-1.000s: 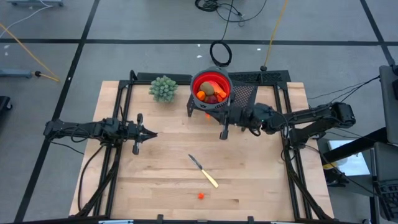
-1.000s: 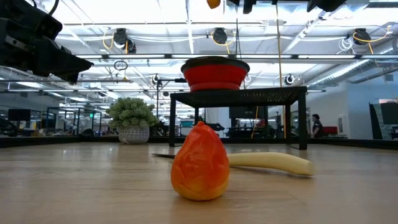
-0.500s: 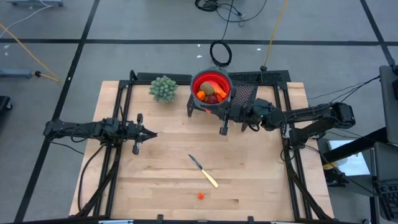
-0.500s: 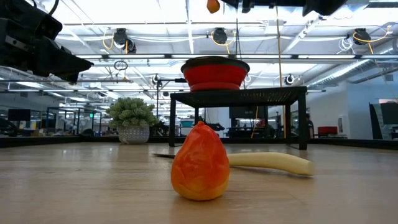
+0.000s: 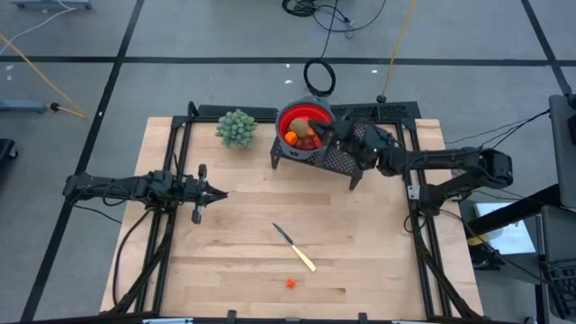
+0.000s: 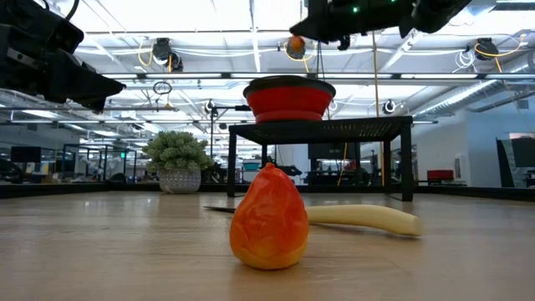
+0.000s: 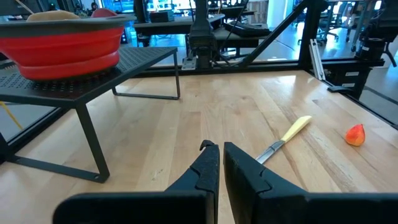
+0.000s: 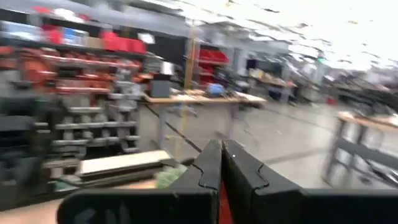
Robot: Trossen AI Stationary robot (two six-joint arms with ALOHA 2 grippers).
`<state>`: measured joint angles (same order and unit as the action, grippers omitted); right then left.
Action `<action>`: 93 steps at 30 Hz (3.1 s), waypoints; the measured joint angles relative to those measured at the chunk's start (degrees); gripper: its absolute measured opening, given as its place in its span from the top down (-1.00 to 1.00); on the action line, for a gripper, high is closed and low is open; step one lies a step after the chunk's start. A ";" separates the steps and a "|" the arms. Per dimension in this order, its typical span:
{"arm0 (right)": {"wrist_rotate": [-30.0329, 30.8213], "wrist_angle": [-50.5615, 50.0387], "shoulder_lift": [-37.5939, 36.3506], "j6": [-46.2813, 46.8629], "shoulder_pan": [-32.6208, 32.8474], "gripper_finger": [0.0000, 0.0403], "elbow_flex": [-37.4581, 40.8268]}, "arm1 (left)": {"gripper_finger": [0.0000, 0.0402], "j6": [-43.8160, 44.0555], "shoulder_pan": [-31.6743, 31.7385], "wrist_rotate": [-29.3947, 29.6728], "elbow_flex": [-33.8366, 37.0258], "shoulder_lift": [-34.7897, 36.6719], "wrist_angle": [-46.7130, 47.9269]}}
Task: Pick & Place Fruit
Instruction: Put the yellow pear into the red strainer bowl on the shelf
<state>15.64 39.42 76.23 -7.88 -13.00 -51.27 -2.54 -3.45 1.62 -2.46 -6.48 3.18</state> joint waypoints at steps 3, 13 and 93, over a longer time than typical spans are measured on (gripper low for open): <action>2.48 -2.71 -0.02 1.22 -2.13 1.00 0.00 | 0.87 -0.01 -0.01 0.01 0.00 0.00 0.00; 2.33 -10.01 -0.02 4.21 -6.68 1.00 0.00 | 0.87 -0.14 -0.01 0.05 0.00 0.00 0.00; -2.38 -42.62 9.20 20.88 -11.80 0.73 -16.92 | 0.87 0.06 0.00 1.50 0.00 0.00 0.03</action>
<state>13.26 -3.20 85.43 13.00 -24.80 -68.18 -2.48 -3.46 3.11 -2.46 -6.48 3.21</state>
